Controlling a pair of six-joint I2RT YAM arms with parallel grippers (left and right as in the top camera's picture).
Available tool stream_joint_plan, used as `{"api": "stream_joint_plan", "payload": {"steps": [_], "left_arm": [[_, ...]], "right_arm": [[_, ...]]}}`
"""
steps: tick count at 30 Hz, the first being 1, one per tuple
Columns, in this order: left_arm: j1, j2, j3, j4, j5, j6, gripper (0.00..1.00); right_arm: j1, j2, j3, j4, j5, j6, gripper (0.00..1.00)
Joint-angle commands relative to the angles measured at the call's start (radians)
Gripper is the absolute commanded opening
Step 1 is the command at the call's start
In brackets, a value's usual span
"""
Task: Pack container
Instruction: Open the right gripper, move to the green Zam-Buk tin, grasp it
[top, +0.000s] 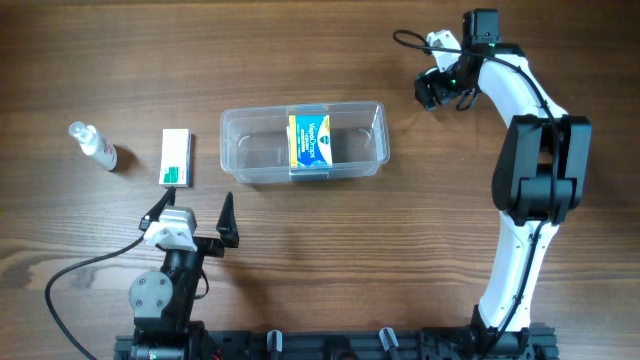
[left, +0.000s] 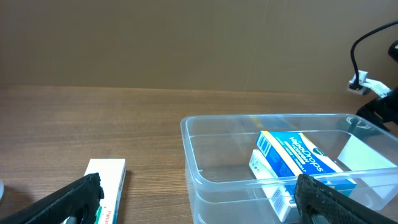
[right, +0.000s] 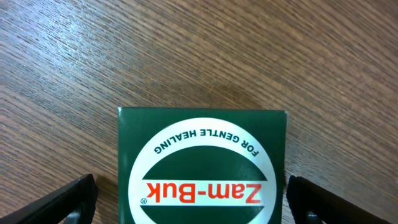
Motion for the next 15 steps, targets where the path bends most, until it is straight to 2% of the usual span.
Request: {"api": "stream_joint_plan", "payload": {"steps": [1,3,6,10,15], "left_arm": [[0.007,-0.007,-0.005,-0.004,0.016,0.013,1.00],[0.007,-0.007,-0.005,-0.004,0.016,0.013,1.00],[0.007,-0.007,-0.005,-0.004,0.016,0.013,1.00],[0.007,-0.007,-0.005,-0.004,0.016,0.013,1.00],[0.007,-0.007,-0.005,-0.004,0.016,0.013,1.00]], "right_arm": [[0.001,0.032,-0.008,0.006,-0.019,-0.020,0.93],[0.001,0.032,-0.008,0.018,-0.019,-0.020,0.89],[0.001,0.032,-0.008,0.036,-0.012,-0.017,0.72],[0.001,0.032,-0.008,0.035,-0.012,-0.013,0.65],[0.002,0.019,0.015,0.007,-0.014,0.062,0.64]]}}
